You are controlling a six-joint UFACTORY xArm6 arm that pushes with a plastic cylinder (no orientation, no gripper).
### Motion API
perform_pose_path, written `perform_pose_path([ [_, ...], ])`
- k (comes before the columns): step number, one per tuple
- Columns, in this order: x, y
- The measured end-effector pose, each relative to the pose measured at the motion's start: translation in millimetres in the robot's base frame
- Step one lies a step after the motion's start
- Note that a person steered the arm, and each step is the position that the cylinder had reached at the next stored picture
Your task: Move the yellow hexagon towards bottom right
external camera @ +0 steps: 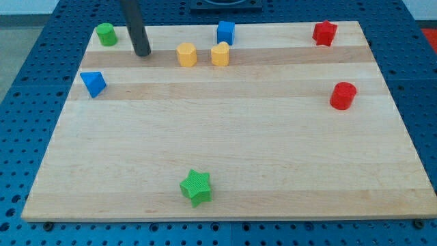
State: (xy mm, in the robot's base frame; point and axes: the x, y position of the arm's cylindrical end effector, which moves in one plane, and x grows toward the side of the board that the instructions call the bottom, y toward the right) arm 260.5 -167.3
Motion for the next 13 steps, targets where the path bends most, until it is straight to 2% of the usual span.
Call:
perform_pose_path([
  [1, -7, 23],
  [3, 25, 61],
  [4, 26, 72],
  [6, 4, 83],
  [7, 19, 93],
  [8, 58, 93],
  [9, 101, 119],
  [10, 106, 158],
  [11, 103, 167],
  [13, 135, 196],
])
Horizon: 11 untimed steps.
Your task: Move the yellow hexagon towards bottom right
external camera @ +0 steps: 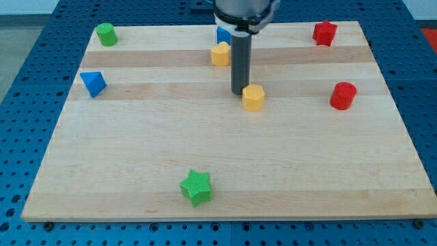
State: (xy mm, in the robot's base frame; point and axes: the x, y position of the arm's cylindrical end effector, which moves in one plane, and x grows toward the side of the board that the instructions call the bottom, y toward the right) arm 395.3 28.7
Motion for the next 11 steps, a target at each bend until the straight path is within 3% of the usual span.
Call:
perform_pose_path([
  [3, 13, 64],
  [7, 103, 33],
  [10, 148, 27],
  [11, 154, 58],
])
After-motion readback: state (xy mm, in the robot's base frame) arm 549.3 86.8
